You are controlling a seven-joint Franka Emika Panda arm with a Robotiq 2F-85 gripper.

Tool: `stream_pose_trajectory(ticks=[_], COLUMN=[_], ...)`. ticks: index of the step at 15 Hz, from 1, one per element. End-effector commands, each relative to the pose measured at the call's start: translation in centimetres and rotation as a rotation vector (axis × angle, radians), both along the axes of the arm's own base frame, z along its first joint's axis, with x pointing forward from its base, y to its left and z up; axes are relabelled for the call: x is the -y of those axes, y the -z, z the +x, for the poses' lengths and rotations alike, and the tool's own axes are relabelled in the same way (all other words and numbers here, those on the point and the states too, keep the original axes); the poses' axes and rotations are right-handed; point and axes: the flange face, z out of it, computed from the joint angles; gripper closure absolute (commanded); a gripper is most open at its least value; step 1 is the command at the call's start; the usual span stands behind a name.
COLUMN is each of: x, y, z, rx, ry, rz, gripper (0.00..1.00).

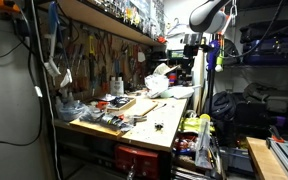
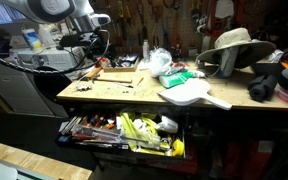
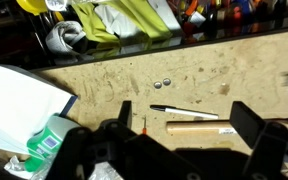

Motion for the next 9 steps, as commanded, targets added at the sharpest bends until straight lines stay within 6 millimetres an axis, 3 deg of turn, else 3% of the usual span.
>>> stream_pose_trajectory(ticks=[1,4,5,9], x=[2.2,3.6,2.3,3.3], y=[3.0,5.1,3.9,5.2], z=[3.3,4.9,3.9,4.9], rx=[0.000,0.030,0.017,0.014], ry=[0.052,0.110,0.090,0.115], rz=[0.043,0.062,0.046,0.051], gripper=[0.00,0.00,0.00,0.00])
